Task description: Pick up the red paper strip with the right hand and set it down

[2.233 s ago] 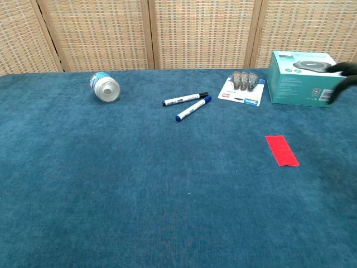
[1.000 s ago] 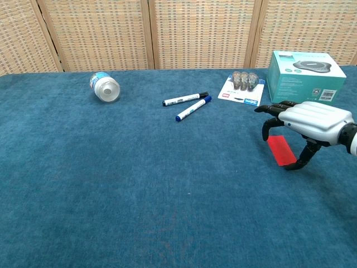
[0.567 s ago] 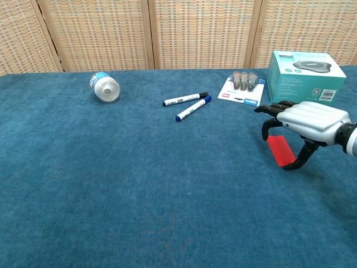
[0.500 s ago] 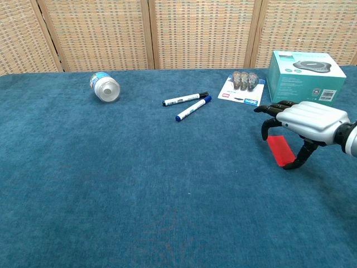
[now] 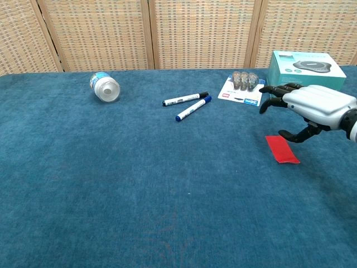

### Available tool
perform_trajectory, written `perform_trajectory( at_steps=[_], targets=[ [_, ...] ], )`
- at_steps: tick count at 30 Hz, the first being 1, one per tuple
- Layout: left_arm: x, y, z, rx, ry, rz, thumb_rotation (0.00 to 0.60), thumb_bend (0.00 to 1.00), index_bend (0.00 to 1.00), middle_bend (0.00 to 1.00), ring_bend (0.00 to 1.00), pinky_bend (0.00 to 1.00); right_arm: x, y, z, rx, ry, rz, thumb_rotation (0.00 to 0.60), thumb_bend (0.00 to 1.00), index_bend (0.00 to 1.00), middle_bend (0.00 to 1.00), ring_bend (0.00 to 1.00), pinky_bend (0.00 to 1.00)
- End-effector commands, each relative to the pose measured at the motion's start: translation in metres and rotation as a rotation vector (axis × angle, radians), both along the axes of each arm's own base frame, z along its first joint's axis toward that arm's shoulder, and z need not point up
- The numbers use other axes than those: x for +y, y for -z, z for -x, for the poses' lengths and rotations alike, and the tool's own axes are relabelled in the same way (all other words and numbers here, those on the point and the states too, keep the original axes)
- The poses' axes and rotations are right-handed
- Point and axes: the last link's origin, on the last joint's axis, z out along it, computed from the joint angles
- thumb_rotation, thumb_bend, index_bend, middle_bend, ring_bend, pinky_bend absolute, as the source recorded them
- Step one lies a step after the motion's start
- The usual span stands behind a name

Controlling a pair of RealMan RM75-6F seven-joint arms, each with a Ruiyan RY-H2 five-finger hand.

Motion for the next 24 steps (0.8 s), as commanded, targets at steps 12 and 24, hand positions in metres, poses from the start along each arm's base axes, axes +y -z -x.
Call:
perform_trajectory(
  at_steps=[12,24],
  targets=[
    [0.000,0.000,0.000,0.001,0.000,0.000,0.600,0.00,0.00,0.00,0.00,0.00,0.015,0.002,0.005,0.009,0.013,-0.053,0.600,0.23,0.30,0.00,0.00,0.00],
    [0.000,0.000,0.000,0.000,-0.001,0.000,0.600,0.00,0.00,0.00,0.00,0.00,0.023,0.009,0.006,0.010,0.017,-0.076,0.600,0.26,0.38,0.00,0.00,0.00]
  ],
)
